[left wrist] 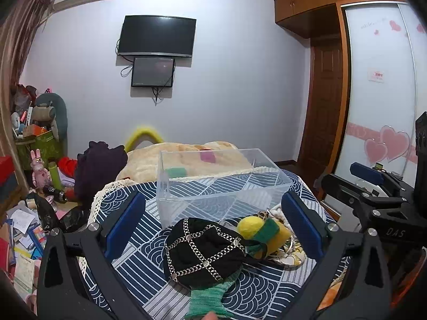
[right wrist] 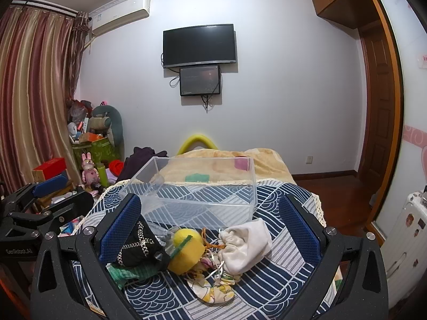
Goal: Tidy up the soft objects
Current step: 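Grasp the black cap with the left tool while the right tool grasps the white cloth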
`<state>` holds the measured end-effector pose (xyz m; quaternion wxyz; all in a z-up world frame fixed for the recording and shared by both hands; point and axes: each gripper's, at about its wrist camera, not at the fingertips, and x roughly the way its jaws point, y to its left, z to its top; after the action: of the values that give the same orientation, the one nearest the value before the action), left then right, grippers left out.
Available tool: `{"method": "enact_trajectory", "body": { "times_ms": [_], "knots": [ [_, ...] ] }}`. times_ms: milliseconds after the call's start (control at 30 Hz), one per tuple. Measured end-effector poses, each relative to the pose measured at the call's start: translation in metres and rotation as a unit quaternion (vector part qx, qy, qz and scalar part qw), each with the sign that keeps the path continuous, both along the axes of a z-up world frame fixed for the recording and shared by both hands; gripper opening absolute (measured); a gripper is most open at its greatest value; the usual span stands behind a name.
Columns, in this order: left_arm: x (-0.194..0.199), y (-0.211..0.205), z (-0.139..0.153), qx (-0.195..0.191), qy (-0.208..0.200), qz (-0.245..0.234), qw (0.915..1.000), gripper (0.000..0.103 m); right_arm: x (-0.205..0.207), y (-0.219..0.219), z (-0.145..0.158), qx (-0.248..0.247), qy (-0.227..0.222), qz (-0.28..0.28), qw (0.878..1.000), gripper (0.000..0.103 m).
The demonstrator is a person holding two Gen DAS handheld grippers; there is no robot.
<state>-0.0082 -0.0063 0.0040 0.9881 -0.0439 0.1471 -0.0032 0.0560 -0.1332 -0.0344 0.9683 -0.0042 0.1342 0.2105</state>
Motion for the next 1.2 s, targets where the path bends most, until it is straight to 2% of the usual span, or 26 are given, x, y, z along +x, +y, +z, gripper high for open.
{"method": "enact_trajectory", "body": {
  "times_ms": [300, 333, 367, 400, 433, 500, 600, 700, 1000, 1033, 1100, 1200],
  "knots": [
    [0.014, 0.010, -0.016, -0.014, 0.029, -0.012, 0.9994, 0.103, 0.006, -0.007, -0.009, 0.000, -0.008, -0.009, 1.000, 0.103],
    [0.016, 0.013, -0.019, -0.018, 0.033, -0.012, 0.9992, 0.102, 0.009, -0.008, -0.010, -0.002, -0.005, -0.010, 1.000, 0.103],
    [0.019, 0.014, -0.022, -0.022, 0.038, -0.011, 0.9990, 0.096, 0.012, -0.009, -0.012, -0.003, 0.000, -0.011, 1.000, 0.102],
    [0.024, 0.016, -0.025, -0.025, 0.048, -0.012, 0.9985, 0.087, 0.015, -0.010, -0.014, -0.002, 0.005, -0.012, 1.000, 0.099],
    [0.028, 0.017, -0.029, -0.026, 0.057, -0.013, 0.9980, 0.083, 0.019, -0.012, -0.017, -0.001, 0.013, -0.012, 1.000, 0.096],
    [0.038, 0.019, -0.037, -0.030, 0.076, -0.013, 0.9966, 0.080, 0.027, -0.014, -0.024, -0.001, 0.030, -0.013, 0.999, 0.086],
    [0.050, 0.022, -0.050, -0.034, 0.095, -0.009, 0.9948, 0.076, 0.042, -0.017, -0.037, -0.003, 0.063, -0.016, 0.998, 0.081],
    [0.063, 0.025, -0.064, -0.041, 0.119, -0.010, 0.9920, 0.074, 0.050, -0.020, -0.046, -0.006, 0.084, -0.022, 0.996, 0.075],
    [0.088, 0.033, -0.098, -0.067, 0.168, -0.013, 0.9835, 0.074, 0.070, -0.020, -0.070, -0.025, 0.140, -0.034, 0.989, 0.074],
    [0.089, 0.033, -0.101, -0.069, 0.170, -0.014, 0.9829, 0.074, 0.071, -0.021, -0.072, -0.025, 0.146, -0.033, 0.988, 0.072],
    [0.091, 0.033, -0.104, -0.073, 0.174, -0.016, 0.9820, 0.074, 0.074, -0.022, -0.077, -0.026, 0.156, -0.032, 0.987, 0.059],
    [0.090, 0.030, -0.107, -0.069, 0.172, -0.019, 0.9824, 0.069, 0.080, -0.025, -0.084, -0.023, 0.179, -0.024, 0.983, 0.052]
  ]
}}
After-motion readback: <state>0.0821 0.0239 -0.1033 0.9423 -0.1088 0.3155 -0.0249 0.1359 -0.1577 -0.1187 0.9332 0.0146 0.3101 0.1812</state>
